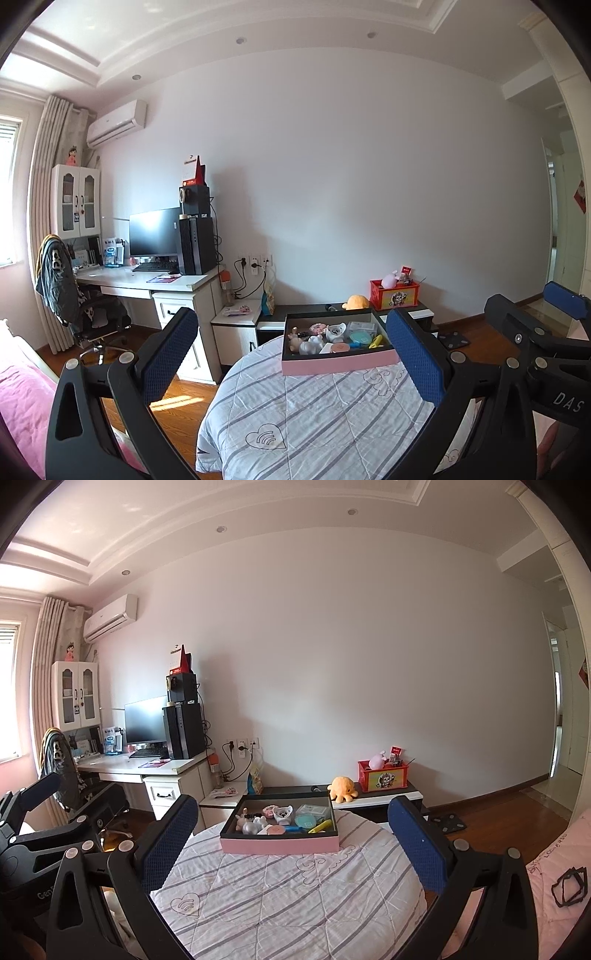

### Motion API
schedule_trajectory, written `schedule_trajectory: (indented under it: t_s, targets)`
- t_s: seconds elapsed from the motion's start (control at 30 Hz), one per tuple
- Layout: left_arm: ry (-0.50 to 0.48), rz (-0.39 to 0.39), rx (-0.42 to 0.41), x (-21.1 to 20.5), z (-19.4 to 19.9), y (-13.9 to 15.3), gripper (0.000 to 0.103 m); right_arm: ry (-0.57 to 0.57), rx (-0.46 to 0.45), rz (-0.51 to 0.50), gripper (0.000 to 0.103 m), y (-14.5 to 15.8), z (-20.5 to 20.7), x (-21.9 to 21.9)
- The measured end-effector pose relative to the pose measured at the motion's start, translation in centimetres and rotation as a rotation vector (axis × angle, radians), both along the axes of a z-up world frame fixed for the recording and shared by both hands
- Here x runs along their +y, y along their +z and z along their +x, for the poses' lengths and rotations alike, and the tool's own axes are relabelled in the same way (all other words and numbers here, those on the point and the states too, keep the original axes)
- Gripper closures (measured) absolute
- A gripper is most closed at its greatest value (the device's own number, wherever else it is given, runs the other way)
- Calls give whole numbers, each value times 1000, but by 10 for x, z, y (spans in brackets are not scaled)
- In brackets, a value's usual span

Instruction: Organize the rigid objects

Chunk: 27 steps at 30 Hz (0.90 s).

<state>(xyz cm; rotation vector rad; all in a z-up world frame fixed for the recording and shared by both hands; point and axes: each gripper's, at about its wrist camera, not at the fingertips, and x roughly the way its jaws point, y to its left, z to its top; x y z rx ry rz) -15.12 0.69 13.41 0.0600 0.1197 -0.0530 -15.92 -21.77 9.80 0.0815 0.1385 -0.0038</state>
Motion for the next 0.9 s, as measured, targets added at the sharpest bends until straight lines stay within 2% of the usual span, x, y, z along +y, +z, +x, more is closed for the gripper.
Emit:
schedule_trajectory:
  t_s: [0.7,0.9]
  targets:
    - [5,4,5,0,1,-3,0,-33,-4,-31,0,1,-4,1]
    - [17,17,-19,0,-1,-7,0,-38,3,-41,0,1,-3,5]
